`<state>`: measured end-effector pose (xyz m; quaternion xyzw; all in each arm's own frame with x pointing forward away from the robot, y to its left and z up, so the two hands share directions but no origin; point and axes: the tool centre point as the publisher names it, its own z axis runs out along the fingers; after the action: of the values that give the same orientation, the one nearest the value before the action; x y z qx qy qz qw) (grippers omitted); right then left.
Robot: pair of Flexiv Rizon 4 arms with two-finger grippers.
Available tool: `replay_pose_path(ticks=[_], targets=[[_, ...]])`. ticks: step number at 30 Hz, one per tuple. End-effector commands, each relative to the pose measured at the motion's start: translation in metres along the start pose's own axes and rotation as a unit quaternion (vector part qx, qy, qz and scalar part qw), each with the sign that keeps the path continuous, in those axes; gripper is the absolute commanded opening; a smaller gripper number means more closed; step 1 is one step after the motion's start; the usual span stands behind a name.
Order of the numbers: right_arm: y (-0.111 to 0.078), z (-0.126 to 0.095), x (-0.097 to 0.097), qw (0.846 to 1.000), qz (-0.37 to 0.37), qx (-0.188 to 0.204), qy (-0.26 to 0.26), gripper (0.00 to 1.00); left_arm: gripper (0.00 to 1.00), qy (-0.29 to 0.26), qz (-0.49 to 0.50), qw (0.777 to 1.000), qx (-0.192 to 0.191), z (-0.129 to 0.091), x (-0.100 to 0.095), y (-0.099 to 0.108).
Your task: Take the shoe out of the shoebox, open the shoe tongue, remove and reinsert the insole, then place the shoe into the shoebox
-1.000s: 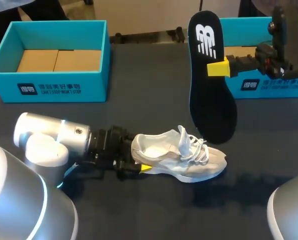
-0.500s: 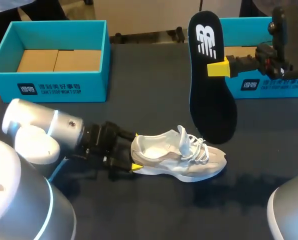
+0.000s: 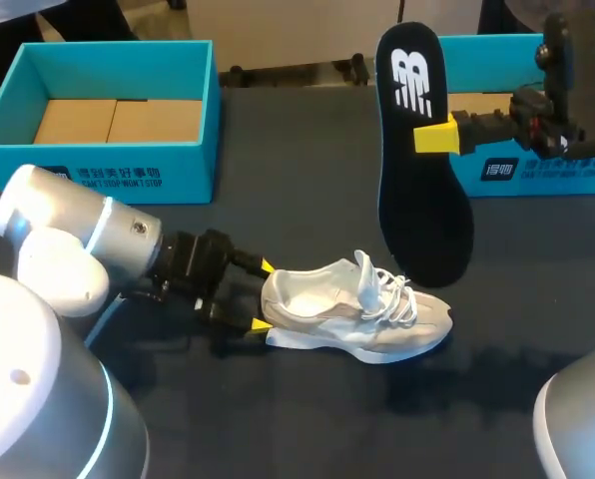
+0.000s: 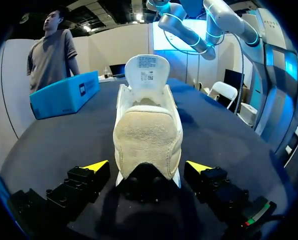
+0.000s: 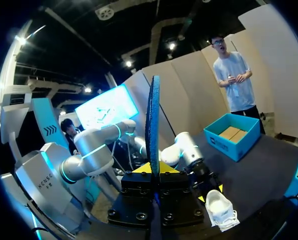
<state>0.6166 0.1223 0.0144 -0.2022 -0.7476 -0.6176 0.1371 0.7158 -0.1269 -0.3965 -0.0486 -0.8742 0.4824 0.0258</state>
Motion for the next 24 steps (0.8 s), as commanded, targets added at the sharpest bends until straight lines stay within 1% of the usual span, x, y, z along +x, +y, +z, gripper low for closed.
replay_pose_path(ticks=[1, 2, 3, 4, 5, 6, 7, 23, 24], targets=[[0.001, 0.003, -0.002, 1.0, 0.0, 0.001, 0.001, 0.0, 1.0, -0.012, -0.003, 1.0, -0.028, -0.003, -0.003, 0.0], [0.001, 0.003, -0.002, 1.0, 0.0, 0.001, 0.001, 0.0, 1.0, -0.014, -0.01, 0.999, -0.041, -0.005, -0.007, -0.001], [0.001, 0.003, -0.002, 1.0, 0.0, 0.001, 0.001, 0.0, 1.0, -0.002, -0.014, 0.999, -0.047, -0.008, -0.01, -0.001], [0.001, 0.003, -0.002, 1.0, 0.0, 0.001, 0.001, 0.0, 1.0, -0.004, -0.037, 0.992, -0.122, -0.01, -0.016, -0.003], [0.001, 0.003, -0.002, 1.0, 0.0, 0.001, 0.001, 0.0, 1.0, -0.002, -0.045, 0.975, -0.22, -0.008, -0.02, -0.005], [0.001, 0.003, -0.002, 1.0, 0.0, 0.001, 0.001, 0.0, 1.0, -0.006, -0.046, 0.962, -0.269, -0.008, -0.021, -0.005], [0.001, 0.003, -0.002, 1.0, 0.0, 0.001, 0.001, 0.0, 1.0, -0.048, -0.04, 0.948, -0.312, -0.011, -0.022, -0.008], [0.001, 0.003, -0.002, 1.0, 0.0, 0.001, 0.001, 0.0, 1.0, -0.048, -0.04, 0.948, -0.312, -0.012, -0.022, -0.008], [0.001, 0.003, -0.002, 1.0, 0.0, 0.001, 0.001, 0.0, 1.0, -0.051, -0.036, 0.946, -0.318, -0.013, -0.021, -0.01]])
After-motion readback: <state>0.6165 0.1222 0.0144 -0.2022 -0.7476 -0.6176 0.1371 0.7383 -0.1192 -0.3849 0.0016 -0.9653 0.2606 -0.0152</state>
